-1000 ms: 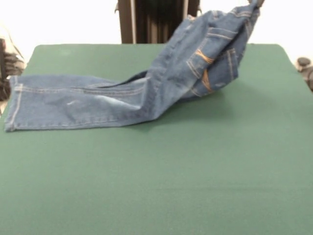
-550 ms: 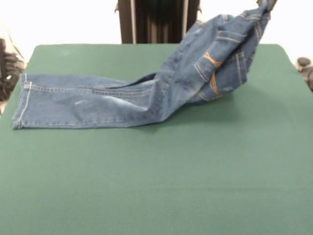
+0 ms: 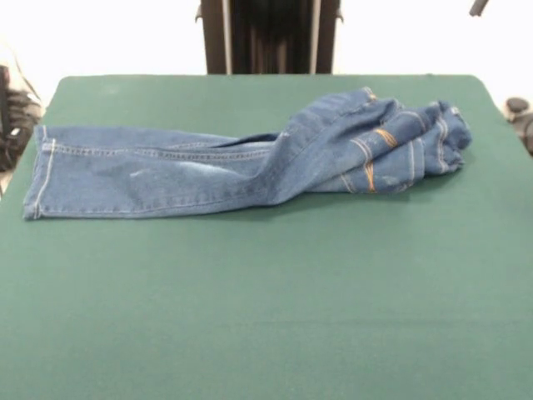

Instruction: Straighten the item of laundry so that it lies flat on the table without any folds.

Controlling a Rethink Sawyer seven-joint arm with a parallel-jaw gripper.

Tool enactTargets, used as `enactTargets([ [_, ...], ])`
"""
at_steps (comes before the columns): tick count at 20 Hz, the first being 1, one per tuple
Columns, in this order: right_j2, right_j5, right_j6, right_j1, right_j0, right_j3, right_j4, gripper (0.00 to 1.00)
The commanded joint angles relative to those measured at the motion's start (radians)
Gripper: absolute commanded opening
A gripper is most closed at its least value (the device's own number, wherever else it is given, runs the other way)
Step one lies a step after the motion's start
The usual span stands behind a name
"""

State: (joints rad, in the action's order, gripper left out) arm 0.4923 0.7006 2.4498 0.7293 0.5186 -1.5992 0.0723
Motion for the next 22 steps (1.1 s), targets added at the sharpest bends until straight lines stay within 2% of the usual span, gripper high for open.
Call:
enactTargets([
  [1,-0.054,-0.01,0.047,0.074,-0.077,-0.076,0.005,1.0],
  [5,-0.076,-0.129,-0.007,0.1,-0.164,-0.148,-0.037,1.0],
  [10,-0.13,-0.28,-0.014,0.096,-0.271,-0.253,-0.074,1.0],
  [17,-0.171,-0.454,0.085,0.042,-0.316,-0.334,-0.072,1.0],
  [22,-0.207,-0.515,0.124,-0.016,-0.331,-0.365,-0.035,1.0],
])
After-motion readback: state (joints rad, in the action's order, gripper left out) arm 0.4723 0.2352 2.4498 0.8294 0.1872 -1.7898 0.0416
